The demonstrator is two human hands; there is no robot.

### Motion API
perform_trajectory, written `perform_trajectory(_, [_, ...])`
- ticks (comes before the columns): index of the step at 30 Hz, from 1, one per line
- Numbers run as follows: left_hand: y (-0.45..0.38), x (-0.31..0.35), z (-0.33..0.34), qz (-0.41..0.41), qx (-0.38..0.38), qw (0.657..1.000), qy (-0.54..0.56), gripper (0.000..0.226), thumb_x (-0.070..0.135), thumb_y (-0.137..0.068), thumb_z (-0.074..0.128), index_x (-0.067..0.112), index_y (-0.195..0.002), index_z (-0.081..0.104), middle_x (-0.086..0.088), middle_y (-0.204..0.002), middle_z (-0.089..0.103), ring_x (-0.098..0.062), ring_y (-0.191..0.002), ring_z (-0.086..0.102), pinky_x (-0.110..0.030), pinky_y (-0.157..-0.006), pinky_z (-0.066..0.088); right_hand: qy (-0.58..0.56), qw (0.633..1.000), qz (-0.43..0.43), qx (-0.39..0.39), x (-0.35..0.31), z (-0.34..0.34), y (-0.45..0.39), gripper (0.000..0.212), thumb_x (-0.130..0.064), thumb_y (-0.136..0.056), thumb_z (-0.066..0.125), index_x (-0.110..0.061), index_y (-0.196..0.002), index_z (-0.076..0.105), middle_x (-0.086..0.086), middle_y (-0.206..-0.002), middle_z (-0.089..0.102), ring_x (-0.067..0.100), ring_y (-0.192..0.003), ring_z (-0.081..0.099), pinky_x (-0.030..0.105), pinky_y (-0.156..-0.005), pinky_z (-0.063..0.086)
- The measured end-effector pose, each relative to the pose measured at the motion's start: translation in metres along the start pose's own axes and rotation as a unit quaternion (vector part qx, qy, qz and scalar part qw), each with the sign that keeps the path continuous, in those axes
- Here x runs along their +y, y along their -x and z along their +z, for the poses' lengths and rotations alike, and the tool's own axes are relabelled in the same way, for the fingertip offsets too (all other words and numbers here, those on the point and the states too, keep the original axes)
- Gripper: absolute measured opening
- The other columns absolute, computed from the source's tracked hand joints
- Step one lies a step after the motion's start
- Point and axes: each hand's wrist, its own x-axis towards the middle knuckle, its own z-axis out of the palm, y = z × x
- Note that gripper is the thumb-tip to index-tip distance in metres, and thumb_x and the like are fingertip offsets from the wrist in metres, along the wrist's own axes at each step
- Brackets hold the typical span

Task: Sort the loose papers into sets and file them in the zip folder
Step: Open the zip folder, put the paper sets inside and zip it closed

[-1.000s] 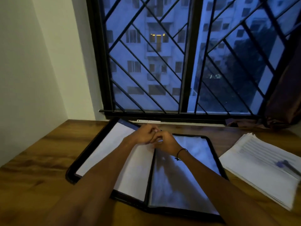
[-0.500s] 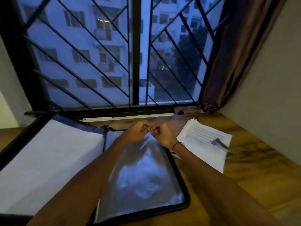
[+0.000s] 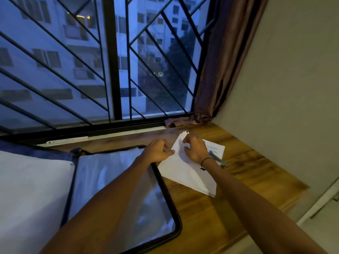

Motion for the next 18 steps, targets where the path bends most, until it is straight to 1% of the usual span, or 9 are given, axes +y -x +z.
perform_trajectory(2, [-0.005,0.007,0.008,-0.006,-0.005,0.999,-0.040,0.051,0.065,-0.081,0.071,0.020,-0.104,0.069,0.003,-0.098,0.070,-0.015,-0.091,0.064,-0.037,-0.077,0.057,0.039,0.999,0.025,-0.010,0.013,-0.010,0.002,0.028,-0.016,-0.088,0.067,-0.017,-0.116,0.061,0.014,-0.125,0.060,0.038,-0.117,0.055,0.043,-0.095,0.046])
perform_trajectory(4, [-0.010,0.011,0.015,-0.010,-0.001,0.999,-0.053,0.057,0.069,-0.077,0.072,0.019,-0.102,0.066,0.002,-0.097,0.068,-0.017,-0.089,0.064,-0.035,-0.071,0.053,0.082,0.995,0.050,-0.025,0.025,-0.017,0.005,0.040,-0.021,-0.088,0.069,-0.018,-0.126,0.056,0.012,-0.134,0.054,0.036,-0.127,0.048,0.045,-0.104,0.040])
perform_trajectory(5, [-0.012,0.011,0.018,-0.012,0.000,0.998,-0.054,0.060,0.072,-0.074,0.073,0.019,-0.103,0.066,0.001,-0.099,0.067,-0.017,-0.091,0.064,-0.035,-0.070,0.053,0.108,0.991,0.067,-0.037,0.029,-0.021,0.007,0.047,-0.026,-0.088,0.071,-0.018,-0.131,0.053,0.012,-0.137,0.051,0.036,-0.130,0.044,0.047,-0.107,0.038])
perform_trajectory(7, [-0.015,0.013,0.021,-0.024,0.001,0.998,-0.051,0.072,0.077,-0.066,0.075,0.021,-0.111,0.065,0.003,-0.109,0.068,-0.017,-0.098,0.064,-0.035,-0.076,0.055,0.139,0.982,0.110,-0.061,0.039,-0.025,0.010,0.065,-0.036,-0.084,0.075,-0.018,-0.138,0.045,0.013,-0.143,0.045,0.038,-0.134,0.038,0.053,-0.109,0.037])
perform_trajectory(8, [-0.016,0.014,0.021,-0.032,0.000,0.998,-0.052,0.076,0.076,-0.066,0.077,0.020,-0.116,0.064,0.004,-0.115,0.067,-0.018,-0.102,0.064,-0.035,-0.078,0.055,0.138,0.980,0.131,-0.065,0.044,-0.026,0.010,0.072,-0.040,-0.082,0.076,-0.018,-0.141,0.041,0.015,-0.145,0.042,0.039,-0.135,0.035,0.054,-0.110,0.036])
perform_trajectory(11, [-0.015,0.020,0.023,-0.061,0.009,0.997,-0.045,0.073,0.059,-0.072,0.085,0.015,-0.125,0.061,-0.001,-0.122,0.066,-0.023,-0.111,0.063,-0.031,-0.079,0.049,0.105,0.975,0.175,-0.090,0.053,-0.029,0.012,0.086,-0.044,-0.081,0.078,-0.015,-0.148,0.032,0.020,-0.150,0.038,0.042,-0.141,0.032,0.054,-0.114,0.036])
perform_trajectory(13, [-0.017,0.020,0.026,-0.076,0.012,0.996,-0.035,0.071,0.055,-0.071,0.088,0.014,-0.122,0.062,-0.002,-0.119,0.067,-0.023,-0.109,0.064,-0.031,-0.076,0.048,0.091,0.975,0.176,-0.101,0.056,-0.029,0.012,0.085,-0.037,-0.082,0.079,-0.011,-0.148,0.032,0.021,-0.147,0.042,0.042,-0.138,0.039,0.049,-0.109,0.042])
perform_trajectory(17, [-0.020,0.019,0.024,-0.111,0.011,0.994,-0.016,0.054,0.052,-0.067,0.091,0.015,-0.103,0.074,-0.002,-0.103,0.073,-0.021,-0.092,0.068,-0.036,-0.074,0.057,0.094,0.978,0.164,-0.085,0.057,-0.030,0.010,0.069,-0.016,-0.083,0.077,-0.008,-0.140,0.040,0.022,-0.132,0.054,0.040,-0.119,0.055,0.042,-0.092,0.051])
perform_trajectory(18, [-0.020,0.019,0.024,-0.113,0.016,0.993,-0.013,0.050,0.051,-0.067,0.091,0.015,-0.099,0.075,-0.003,-0.099,0.073,-0.020,-0.088,0.068,-0.035,-0.070,0.056,0.089,0.979,0.162,-0.079,0.057,-0.029,0.009,0.064,-0.014,-0.083,0.077,-0.008,-0.137,0.043,0.022,-0.129,0.056,0.040,-0.116,0.057,0.041,-0.090,0.052])
